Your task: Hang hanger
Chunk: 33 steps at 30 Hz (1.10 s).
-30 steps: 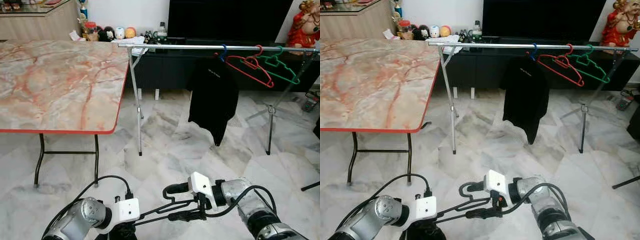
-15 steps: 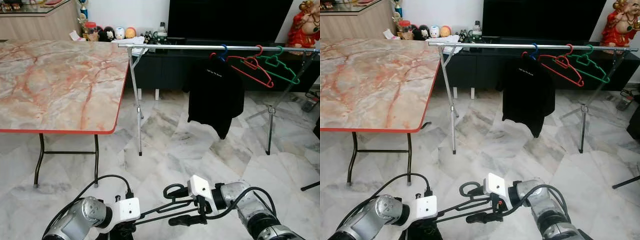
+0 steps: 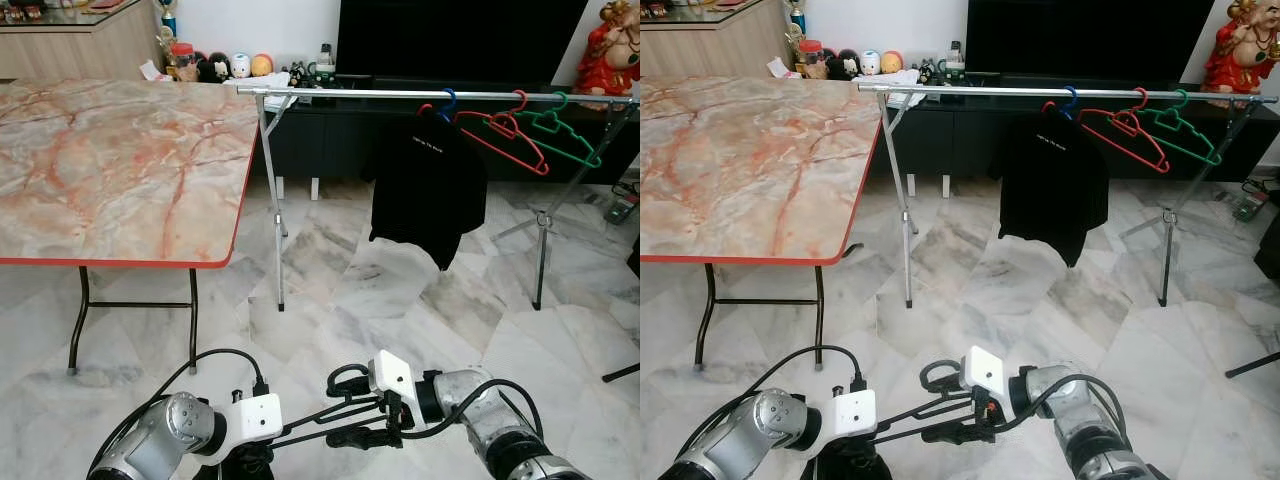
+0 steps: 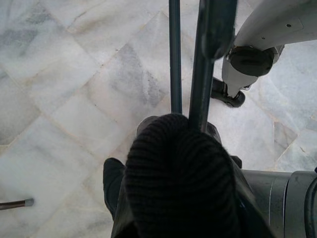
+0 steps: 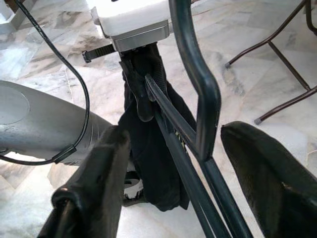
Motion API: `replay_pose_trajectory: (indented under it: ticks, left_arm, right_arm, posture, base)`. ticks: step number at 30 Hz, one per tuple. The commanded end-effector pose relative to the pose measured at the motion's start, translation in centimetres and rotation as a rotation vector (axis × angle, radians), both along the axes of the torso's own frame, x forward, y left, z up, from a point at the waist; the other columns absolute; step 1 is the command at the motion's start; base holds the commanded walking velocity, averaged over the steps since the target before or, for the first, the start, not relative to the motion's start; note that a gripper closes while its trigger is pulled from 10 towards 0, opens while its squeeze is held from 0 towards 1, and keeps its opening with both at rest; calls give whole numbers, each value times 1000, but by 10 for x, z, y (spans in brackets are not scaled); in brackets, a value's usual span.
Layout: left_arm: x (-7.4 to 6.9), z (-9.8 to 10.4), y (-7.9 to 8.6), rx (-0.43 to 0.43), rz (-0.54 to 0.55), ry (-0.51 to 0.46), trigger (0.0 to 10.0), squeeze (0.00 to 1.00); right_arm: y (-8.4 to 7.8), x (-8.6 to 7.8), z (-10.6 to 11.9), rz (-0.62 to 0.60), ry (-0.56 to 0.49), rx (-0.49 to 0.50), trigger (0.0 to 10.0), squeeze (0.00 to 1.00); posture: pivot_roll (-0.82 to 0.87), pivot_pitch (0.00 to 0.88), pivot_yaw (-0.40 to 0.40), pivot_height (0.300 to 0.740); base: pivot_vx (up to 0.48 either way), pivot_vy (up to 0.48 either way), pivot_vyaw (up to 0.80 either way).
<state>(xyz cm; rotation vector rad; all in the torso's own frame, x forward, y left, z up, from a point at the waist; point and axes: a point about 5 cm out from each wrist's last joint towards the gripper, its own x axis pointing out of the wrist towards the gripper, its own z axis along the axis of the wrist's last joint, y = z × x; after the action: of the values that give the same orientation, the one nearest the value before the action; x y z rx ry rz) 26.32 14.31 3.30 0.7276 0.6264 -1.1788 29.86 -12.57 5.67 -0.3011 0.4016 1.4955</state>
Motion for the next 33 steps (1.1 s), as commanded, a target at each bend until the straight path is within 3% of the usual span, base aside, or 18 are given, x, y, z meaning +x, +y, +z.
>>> replay_pose_trajectory:
  ticks: [1,7,14,21,33]
  left_arm:
    - [4,6,-4,-12,-12,-28,0,0]
    - [5,7,-4,-11,-12,-34,0,0]
    - [7,11,1,12,-59,-81,0,0]
    - [8,13,5,31,-100,-95,0,0]
    - [10,17,0,15,-120,-108,0,0]
  right_arm:
    - [-4,-1,-1,-3,28,-4,0,0]
    - [-8,-3,-3,9,54,-15,0,0]
    - [-12,-5,-2,15,149,35,0,0]
    - [-15,-6,-2,12,164,32,0,0]
    - [-18,-5,-7,-20,88,-55,0,0]
  posture:
    - [85,85,-42,740]
    - [85,85,-41,740]
    - [90,89,-38,740]
    - [90,90,-36,740]
    - [93,92,-35,740]
  base:
    - [0,0,0]
    - [0,0,0]
    - [0,0,0]
    - [0,0,0]
    - [0,0,0]
